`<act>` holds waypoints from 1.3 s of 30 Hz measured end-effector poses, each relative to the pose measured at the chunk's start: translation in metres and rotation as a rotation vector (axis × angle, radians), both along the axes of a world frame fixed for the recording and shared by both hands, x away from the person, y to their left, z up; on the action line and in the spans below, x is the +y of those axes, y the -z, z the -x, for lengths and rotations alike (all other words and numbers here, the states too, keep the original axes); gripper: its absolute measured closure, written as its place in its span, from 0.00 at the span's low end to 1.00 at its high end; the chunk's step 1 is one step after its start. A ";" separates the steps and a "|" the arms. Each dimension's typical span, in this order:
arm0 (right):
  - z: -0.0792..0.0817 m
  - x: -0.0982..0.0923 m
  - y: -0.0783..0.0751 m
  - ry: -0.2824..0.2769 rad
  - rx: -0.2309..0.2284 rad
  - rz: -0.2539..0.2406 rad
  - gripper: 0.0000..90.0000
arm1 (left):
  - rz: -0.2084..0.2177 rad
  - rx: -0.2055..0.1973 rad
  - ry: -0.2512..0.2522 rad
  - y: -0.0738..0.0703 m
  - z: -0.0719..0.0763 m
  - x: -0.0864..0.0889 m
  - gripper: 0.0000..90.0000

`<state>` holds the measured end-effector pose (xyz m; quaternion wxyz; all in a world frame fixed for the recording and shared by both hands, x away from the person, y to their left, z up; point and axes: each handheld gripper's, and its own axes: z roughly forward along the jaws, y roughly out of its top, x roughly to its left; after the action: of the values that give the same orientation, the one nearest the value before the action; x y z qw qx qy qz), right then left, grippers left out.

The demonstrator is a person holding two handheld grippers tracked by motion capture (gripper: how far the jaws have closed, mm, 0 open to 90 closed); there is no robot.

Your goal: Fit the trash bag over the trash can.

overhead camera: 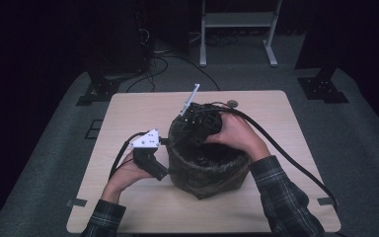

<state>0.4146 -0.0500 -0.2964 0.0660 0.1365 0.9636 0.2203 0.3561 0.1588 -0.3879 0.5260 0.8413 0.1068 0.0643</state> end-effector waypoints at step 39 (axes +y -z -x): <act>0.035 0.004 0.005 -0.116 0.036 -0.029 0.10 | 0.020 0.006 0.012 -0.002 -0.006 0.004 0.00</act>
<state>0.3793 -0.0464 -0.3012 0.0337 0.0852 0.9677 0.2351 0.3623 0.1624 -0.3856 0.5346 0.8367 0.1041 0.0577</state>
